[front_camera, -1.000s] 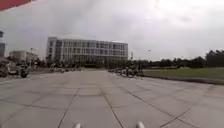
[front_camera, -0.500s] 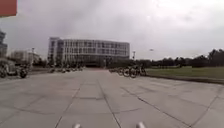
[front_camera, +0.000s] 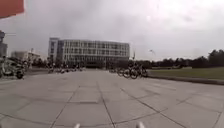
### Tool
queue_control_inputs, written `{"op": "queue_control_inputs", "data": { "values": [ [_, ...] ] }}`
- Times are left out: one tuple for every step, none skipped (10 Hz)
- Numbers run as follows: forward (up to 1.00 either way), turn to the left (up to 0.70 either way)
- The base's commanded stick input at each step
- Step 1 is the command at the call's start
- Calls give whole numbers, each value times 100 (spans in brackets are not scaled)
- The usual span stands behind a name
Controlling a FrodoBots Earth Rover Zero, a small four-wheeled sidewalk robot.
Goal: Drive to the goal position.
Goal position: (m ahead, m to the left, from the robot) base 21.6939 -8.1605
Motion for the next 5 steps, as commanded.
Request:
{"op": "queue_control_inputs", "data": {
  "values": [
    [50, 0],
    [50, 5],
    [50, 16],
    [50, 25],
    [50, 25]
  ]
}}
